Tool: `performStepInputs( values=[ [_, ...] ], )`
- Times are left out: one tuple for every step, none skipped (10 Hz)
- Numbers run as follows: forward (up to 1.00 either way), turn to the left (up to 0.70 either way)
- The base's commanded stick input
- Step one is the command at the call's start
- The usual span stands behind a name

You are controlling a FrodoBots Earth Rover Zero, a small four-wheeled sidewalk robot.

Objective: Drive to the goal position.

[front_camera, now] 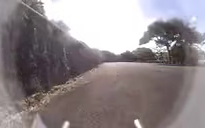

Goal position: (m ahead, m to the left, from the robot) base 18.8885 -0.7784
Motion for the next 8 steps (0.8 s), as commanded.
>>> performStepInputs(
  values=[
    [0.70,-0.24],
    [0.70,-0.24],
    [0.70,-0.24],
    [0.70,-0.13],
    [0.70,-0.08],
    [0.70,0.00],
    [0.70,0.00],
    [0.70,0.00]
  ],
)
